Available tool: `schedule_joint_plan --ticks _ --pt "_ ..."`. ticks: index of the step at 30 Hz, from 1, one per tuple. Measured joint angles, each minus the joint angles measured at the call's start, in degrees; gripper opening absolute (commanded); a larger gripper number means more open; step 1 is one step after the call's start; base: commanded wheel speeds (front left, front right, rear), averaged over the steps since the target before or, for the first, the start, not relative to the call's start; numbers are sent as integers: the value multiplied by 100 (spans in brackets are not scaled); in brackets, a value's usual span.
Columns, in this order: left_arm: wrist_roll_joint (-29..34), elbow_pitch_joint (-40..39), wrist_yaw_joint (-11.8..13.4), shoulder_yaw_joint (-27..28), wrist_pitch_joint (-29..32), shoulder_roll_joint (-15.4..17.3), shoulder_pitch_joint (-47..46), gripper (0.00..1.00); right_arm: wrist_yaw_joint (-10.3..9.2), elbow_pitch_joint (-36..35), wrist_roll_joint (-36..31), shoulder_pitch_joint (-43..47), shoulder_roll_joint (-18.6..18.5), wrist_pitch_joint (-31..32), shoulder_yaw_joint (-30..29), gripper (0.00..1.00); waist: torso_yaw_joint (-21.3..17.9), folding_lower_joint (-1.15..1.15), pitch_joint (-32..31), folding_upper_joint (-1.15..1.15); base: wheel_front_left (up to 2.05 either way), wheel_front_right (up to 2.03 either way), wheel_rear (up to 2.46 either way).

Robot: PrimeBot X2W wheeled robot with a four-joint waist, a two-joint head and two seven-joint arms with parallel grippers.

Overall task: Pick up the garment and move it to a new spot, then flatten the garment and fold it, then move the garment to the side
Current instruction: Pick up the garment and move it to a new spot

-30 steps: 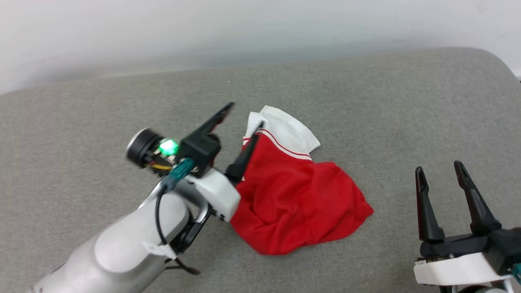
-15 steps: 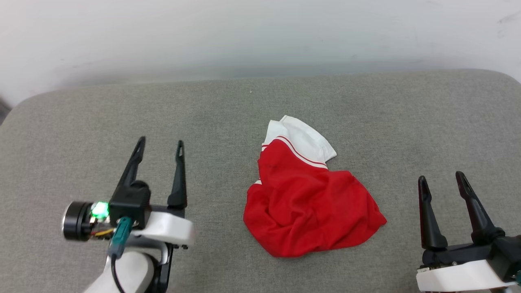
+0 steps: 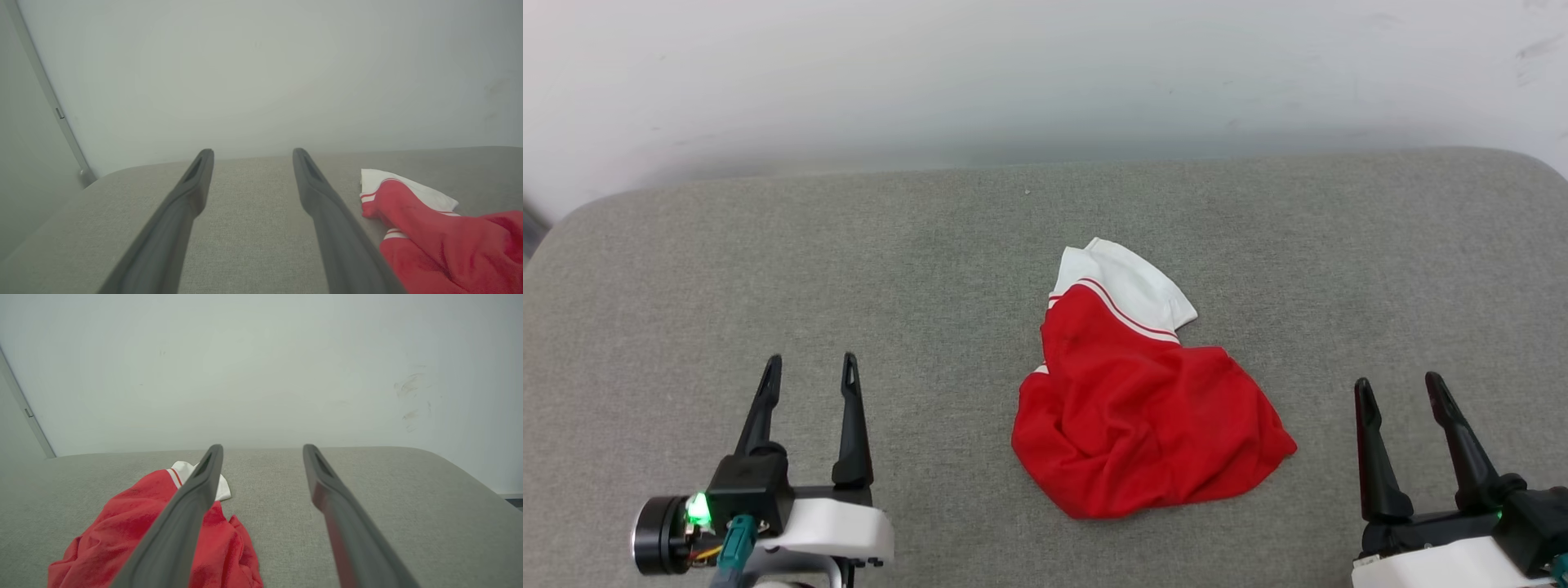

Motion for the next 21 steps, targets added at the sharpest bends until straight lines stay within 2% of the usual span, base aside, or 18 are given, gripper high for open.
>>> schedule_joint_plan --ticks 11,21 --pt "566 222 -801 842 0 -727 439 100 0 190 79 114 0 -1 42 100 -10 0 -43 0 0 0 0" --pt "877 298 -1257 1338 0 -1070 518 100 0 214 91 167 0 -1 67 100 17 1 -53 0 0 0 0"
